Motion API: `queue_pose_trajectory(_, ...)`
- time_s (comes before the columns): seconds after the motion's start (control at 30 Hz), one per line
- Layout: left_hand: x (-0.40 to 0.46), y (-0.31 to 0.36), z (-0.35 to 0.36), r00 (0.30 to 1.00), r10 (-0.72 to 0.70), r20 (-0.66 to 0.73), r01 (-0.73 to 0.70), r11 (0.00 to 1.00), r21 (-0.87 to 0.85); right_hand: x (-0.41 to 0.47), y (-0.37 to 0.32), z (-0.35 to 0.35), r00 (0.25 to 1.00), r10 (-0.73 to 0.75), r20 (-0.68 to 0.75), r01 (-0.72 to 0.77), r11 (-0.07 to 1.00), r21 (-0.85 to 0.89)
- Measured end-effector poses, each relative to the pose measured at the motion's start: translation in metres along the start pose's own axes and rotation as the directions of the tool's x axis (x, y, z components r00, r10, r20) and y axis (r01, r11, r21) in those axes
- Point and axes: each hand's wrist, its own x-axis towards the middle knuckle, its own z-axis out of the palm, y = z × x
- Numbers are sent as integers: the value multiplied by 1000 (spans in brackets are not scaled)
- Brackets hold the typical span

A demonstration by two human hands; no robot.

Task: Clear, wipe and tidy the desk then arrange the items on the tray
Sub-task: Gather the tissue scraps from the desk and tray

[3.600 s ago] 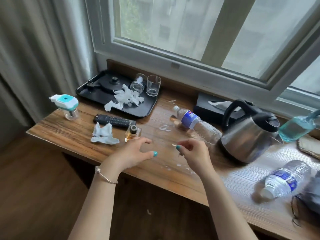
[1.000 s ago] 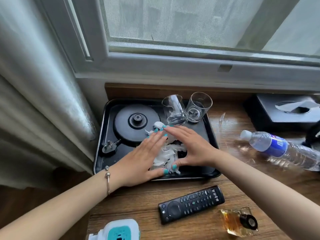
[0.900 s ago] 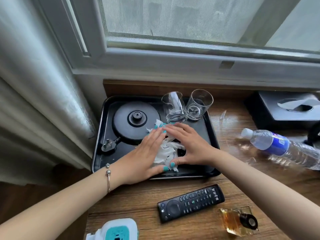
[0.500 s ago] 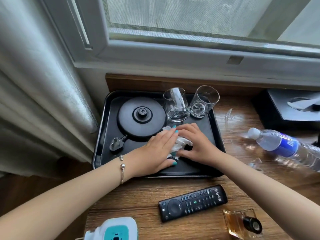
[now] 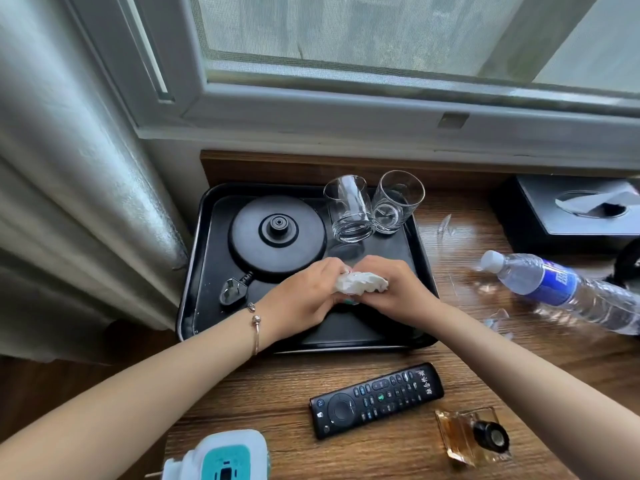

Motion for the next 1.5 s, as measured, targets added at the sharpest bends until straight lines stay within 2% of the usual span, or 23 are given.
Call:
queue_pose_trajectory(0.07,-1,4,-8,997,-79,-5,76,975,-209,-3,-10,-9,996,86,-2,-86,990,115)
queue_pose_trajectory(0.17,1,21,-26,996,-70,-48,49,938,-344,-6,-30,-26,991,133,20,-134,967,219)
queue_pose_trajectory(0.27,7,44,-53,999,-20,-41,2,923,-385,-8,-56,-48,991,130,29,-133,963,236)
queue_pose_trajectory(0.5,8,98,-95,999,29,28,-12,870,-492,-30,-121,-86,993,95,-70,-81,980,183)
queue_pose_trajectory(0.63,-1,129,-90,997,60,56,-24,867,-497,-66,-149,-96,977,187,-105,-169,973,160)
queue_pose_trajectory(0.77,-5,168,-75,986,106,129,-30,871,-490,-114,-168,-107,944,276,-181,-236,948,215)
queue_pose_trajectory(0.9,-8,209,-52,967,141,212,-1,835,-550,-170,-179,-113,897,361,-253,-293,917,270)
queue_pose_trajectory(1.1,6,272,0,916,232,328,-3,820,-572,-258,-175,-144,865,392,-312,-321,912,255)
queue_pose_trajectory(1.3,40,361,72,900,310,306,-113,845,-523,-351,-144,-201,827,399,-396,-316,913,259)
queue_pose_trajectory(1.5,98,461,176,821,366,439,-18,784,-620,-473,-100,-274,727,517,-451,-423,855,299)
